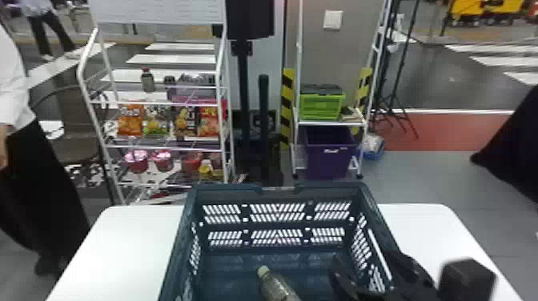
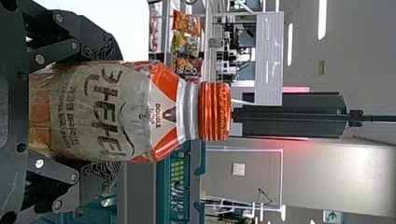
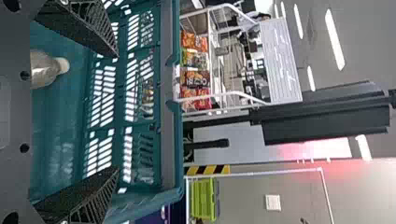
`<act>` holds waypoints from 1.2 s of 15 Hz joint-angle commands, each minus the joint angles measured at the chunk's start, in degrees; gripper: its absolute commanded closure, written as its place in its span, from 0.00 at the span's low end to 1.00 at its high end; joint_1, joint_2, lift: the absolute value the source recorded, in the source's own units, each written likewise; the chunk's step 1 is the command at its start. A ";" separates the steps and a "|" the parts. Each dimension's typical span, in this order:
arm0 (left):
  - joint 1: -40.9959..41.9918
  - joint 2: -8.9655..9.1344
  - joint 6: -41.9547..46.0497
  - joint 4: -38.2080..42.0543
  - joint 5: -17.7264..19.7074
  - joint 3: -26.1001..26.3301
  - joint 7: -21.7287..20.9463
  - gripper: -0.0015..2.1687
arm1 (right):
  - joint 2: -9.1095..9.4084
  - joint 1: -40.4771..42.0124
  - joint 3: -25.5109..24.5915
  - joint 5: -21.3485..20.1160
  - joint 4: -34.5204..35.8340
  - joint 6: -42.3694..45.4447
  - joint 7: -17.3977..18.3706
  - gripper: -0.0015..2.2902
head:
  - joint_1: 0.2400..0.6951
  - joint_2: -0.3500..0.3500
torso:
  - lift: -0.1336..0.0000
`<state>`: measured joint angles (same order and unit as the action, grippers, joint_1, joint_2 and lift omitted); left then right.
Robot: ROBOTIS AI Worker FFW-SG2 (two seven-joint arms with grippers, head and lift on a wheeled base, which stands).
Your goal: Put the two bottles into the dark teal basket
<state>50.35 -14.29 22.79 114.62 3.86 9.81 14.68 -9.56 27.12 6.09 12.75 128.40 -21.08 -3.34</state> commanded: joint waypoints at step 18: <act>-6.05 -0.65 -24.86 20.12 0.79 -6.73 -0.79 0.99 | 2.36 26.94 -7.41 2.28 -10.98 49.24 -7.03 0.02 | 0.57 0.50 | 1.00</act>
<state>46.82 -14.83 2.36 132.54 4.35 2.89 13.91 -7.56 53.06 -0.83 15.03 117.46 26.85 -10.05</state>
